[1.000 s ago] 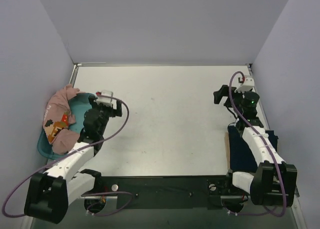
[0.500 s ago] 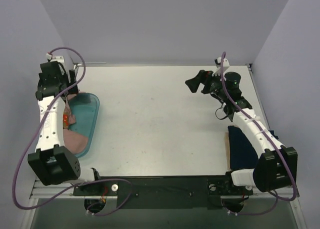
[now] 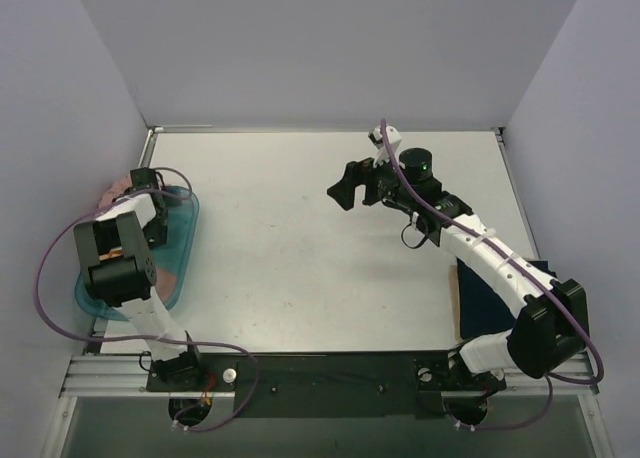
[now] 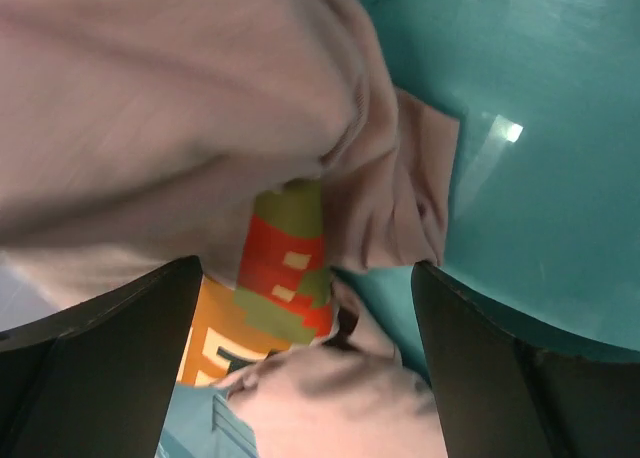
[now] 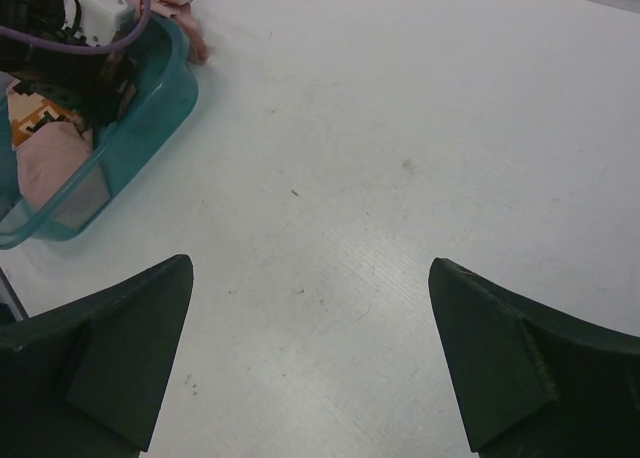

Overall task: Fold and stack the t-shirts
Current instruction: Grab crumpled tshirt from bin with the left arm

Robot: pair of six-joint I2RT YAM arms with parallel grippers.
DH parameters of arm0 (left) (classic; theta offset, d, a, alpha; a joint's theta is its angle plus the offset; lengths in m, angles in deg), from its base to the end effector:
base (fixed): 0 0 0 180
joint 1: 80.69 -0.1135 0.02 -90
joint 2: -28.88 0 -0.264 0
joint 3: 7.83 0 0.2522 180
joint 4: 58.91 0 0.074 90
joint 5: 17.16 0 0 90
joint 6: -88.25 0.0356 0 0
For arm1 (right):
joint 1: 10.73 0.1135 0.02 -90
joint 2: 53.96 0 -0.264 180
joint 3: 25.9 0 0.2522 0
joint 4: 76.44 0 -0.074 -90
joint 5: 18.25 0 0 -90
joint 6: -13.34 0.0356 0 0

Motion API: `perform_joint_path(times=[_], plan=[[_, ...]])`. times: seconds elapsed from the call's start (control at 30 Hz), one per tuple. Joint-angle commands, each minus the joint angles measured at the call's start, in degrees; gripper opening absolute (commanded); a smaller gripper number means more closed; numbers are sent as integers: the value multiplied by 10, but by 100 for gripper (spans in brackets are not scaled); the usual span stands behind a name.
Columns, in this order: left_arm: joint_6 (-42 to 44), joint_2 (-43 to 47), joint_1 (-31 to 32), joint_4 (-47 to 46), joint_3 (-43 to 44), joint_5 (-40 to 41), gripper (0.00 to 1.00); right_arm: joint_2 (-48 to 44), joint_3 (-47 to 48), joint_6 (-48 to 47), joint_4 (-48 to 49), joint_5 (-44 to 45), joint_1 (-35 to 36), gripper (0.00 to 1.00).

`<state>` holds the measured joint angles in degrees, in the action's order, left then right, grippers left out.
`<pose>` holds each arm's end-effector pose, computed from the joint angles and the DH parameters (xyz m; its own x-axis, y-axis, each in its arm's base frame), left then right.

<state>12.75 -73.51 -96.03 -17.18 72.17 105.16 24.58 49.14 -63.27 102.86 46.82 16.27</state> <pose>0.3376 0.1123 0.1816 -0.9523 -0.0418 -0.3021 -0.2171 0.7888 0.5750 0.2830 0.1610 0.3491 -0.2456 0.1106 -0.9631 -0.7498 0.6081 0.2610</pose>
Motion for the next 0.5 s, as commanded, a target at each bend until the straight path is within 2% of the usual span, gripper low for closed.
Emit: perform_joint_path(times=[0.0,0.03,0.07,0.1,0.13,0.2,0.3,0.4,0.47], plan=[[32,-67,-7,-79,29,77,97,-17,25,-23,-14,28,14,99],[43,-80,-7,-99,28,92,97,-20,22,-24,-15,30,15,99],[45,-83,-7,-109,24,96,88,-26,19,-27,-15,31,17,99],[45,-83,-6,-109,24,95,75,-30,15,-29,-15,34,16,99],[40,-77,-4,-102,24,86,38,-36,13,-35,-19,37,16,99],[33,-48,-3,-78,20,59,4,-41,10,-42,-26,51,18,99],[13,37,-2,-25,32,0,0,-42,9,-48,-28,57,17,99],[-17,95,2,111,152,-80,0,-30,27,-43,-32,42,18,99],[-27,125,9,174,250,-166,0,-19,52,-37,-39,31,19,99]])
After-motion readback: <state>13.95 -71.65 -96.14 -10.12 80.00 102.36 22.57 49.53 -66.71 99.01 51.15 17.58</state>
